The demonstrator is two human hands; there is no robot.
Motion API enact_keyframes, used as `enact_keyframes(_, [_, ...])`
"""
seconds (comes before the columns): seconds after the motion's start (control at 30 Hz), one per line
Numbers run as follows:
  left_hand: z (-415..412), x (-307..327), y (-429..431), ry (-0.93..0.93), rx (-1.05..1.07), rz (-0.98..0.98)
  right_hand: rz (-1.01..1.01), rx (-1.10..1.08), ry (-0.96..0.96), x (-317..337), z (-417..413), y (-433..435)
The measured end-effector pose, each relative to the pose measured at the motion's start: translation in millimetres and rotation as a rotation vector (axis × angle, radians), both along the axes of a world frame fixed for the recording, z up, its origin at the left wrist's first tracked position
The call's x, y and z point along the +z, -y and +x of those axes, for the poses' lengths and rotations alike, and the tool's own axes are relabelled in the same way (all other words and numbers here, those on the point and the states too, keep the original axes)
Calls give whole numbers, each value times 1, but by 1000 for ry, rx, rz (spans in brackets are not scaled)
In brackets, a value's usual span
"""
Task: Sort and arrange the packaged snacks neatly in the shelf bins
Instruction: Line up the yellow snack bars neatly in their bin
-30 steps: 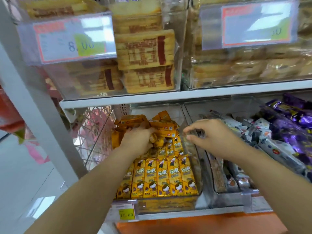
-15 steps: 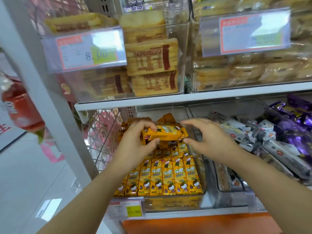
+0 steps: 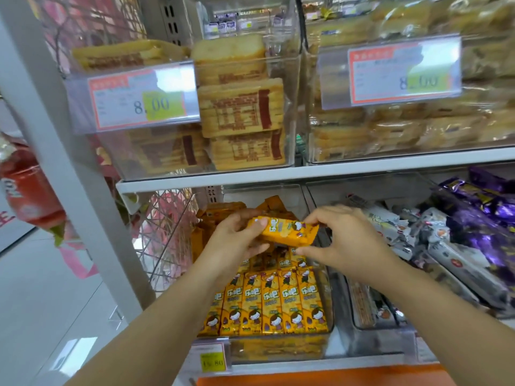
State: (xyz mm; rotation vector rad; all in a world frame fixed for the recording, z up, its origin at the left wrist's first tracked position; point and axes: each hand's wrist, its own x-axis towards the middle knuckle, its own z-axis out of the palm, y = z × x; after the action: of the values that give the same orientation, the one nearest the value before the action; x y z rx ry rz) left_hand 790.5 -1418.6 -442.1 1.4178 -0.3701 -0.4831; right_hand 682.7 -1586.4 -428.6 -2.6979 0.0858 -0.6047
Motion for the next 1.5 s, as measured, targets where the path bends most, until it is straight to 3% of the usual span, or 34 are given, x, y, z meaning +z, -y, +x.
enact_keyframes(0.1, [21, -7, 9, 36, 147, 7, 62, 61, -70, 2, 0, 5])
enact_keyframes(0.17, [36, -9, 9, 254, 258, 200, 115, 45, -24, 2, 0, 10])
enact_keyframes(0.27, [42, -13, 17, 459, 159, 435, 114, 20, 7, 1, 3, 15])
enact_keyframes(0.43, [43, -22, 35, 502, 31, 547, 73, 16, -32, 0, 4, 14])
enact_keyframes(0.53, [46, -19, 41, 620, 33, 636, 75, 24, -36, 1, 5, 12])
enact_keyframes(0.63, [56, -8, 38, 600, 51, 618, 76, 28, -45, 1, 5, 12])
enact_keyframes(0.8, [54, -23, 38, 700, -122, 765, 76, 32, -58, 0, 8, 11])
enact_keyframes(0.97, [45, -44, 49, 759, -5, 744, 69, 46, -72, -2, 9, 7])
enact_keyframes(1.13, [52, -46, 43, 1072, -194, 1186, 64, 59, -84, -3, 8, 10])
enact_keyframes(1.23, [58, -47, 33, 1105, -291, 1212, 62, 63, -85, -3, 7, 11])
enact_keyframes(1.37, [54, -42, 26, 1178, -115, 1271, 64, 75, -82, -3, 8, 11])
enact_keyframes(1.5, [52, -44, 27, 1159, -100, 1258, 67, 77, -82, -4, 8, 10])
